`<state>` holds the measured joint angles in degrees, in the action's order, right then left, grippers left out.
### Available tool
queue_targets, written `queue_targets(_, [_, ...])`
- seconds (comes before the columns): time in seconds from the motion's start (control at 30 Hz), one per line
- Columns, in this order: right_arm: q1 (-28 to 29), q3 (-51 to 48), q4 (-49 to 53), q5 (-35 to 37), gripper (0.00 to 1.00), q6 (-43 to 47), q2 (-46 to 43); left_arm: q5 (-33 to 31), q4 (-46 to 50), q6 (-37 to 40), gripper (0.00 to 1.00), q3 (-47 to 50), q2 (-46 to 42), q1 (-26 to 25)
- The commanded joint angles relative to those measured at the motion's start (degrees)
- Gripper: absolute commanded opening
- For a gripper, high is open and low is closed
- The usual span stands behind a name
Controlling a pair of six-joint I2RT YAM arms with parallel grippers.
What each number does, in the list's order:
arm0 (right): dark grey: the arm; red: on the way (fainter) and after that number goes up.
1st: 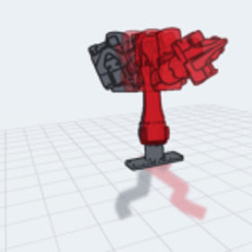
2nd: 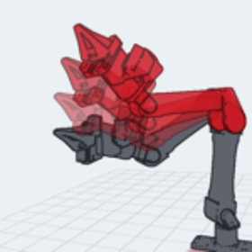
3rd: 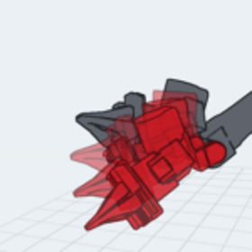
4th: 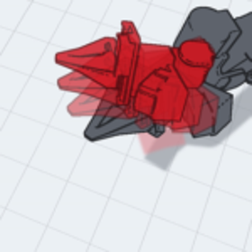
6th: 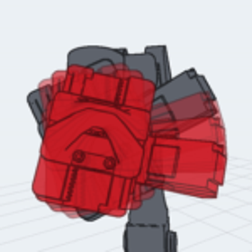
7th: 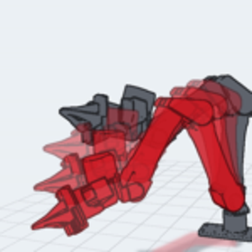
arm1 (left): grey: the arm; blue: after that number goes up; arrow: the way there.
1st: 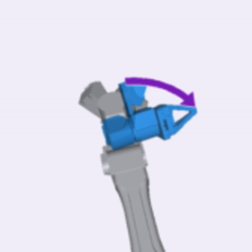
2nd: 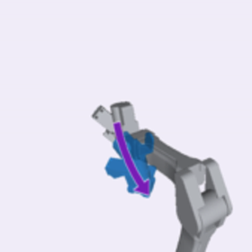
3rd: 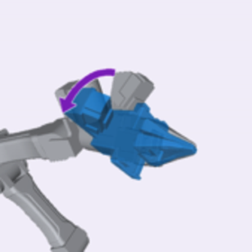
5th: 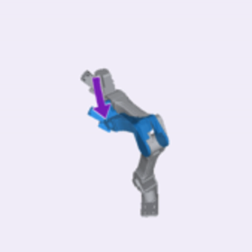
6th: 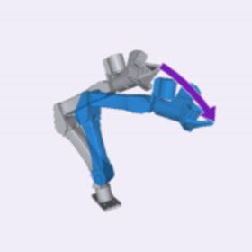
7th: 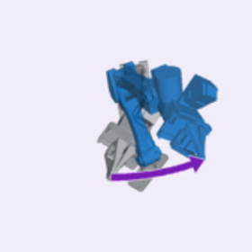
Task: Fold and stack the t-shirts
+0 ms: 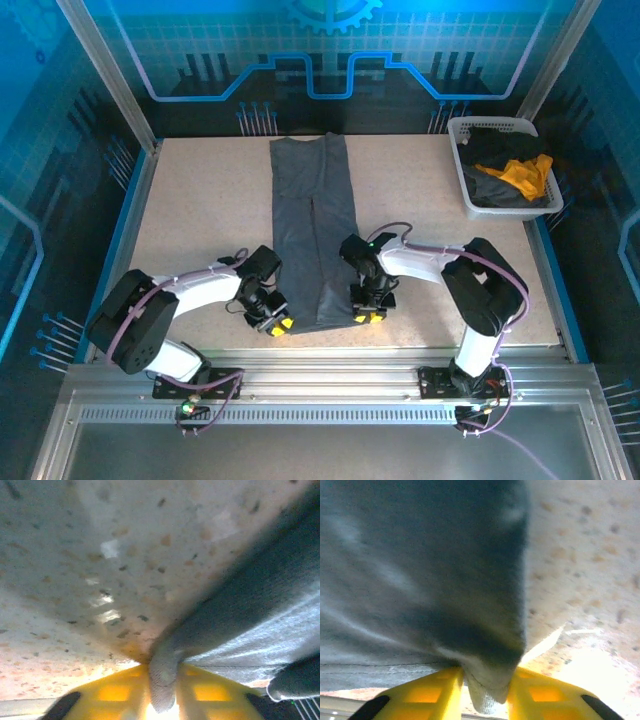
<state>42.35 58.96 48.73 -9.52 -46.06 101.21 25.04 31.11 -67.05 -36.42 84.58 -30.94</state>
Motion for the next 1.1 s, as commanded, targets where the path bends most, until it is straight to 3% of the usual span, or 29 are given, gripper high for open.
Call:
queue_targets(0.0, [0.3, 0.6, -2.0, 1.1, 0.17, -0.5, 1.2, -2.1, -3.2, 2.1, 0.05, -0.9, 1.1, -1.0])
queue_targets(0.17, [1.0, -1.5, -0.4, 0.7, 0.00, -0.6, -2.7, 0.0, 0.3, 1.9, 0.00, 1.1, -3.6, -1.1])
queue_targets(0.33, [4.0, -2.8, 2.6, -3.4, 0.00, 0.2, -5.1, 3.5, 0.2, -1.8, 0.00, 7.7, -10.9, -1.5])
queue_targets(0.57, [6.3, -3.0, 4.4, -4.6, 0.00, -3.6, -8.6, 2.1, 0.5, -6.6, 0.00, 10.0, -20.4, -1.4])
queue_targets(0.87, [-1.4, 5.4, 11.1, -0.7, 0.00, -7.1, -15.3, -5.7, 4.2, -5.7, 0.00, -1.4, -22.9, 0.6])
queue_targets(1.07, [-9.6, 17.1, 10.2, -2.1, 0.00, -2.7, -8.7, -8.2, -1.0, -4.2, 0.00, -9.8, -18.1, 7.6])
